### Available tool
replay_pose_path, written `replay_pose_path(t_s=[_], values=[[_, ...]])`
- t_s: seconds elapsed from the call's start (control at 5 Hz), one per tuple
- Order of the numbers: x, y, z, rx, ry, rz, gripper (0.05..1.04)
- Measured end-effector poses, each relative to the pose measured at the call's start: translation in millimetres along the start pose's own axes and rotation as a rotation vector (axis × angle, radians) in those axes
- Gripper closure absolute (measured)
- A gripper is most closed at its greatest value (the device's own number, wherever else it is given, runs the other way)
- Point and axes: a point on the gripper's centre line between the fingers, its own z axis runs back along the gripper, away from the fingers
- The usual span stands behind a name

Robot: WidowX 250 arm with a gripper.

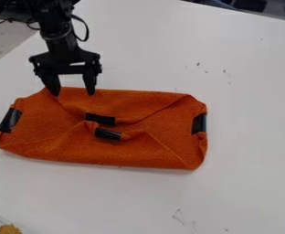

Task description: Unfold the cloth from center to top

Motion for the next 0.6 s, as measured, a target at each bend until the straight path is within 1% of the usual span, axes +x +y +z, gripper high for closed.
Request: replay_pose_path(t_s=[0.2,0.4,0.6], values=[[-3.1,-5.8,-3.9,-0.030,-0.003,0.024,0.083],[-4.8,-17.4,-4.1,-0.041,0.004,0.010,0.083],[-7.7,-22.9,-4.2,-0.041,0.020,0.016,0.083]])
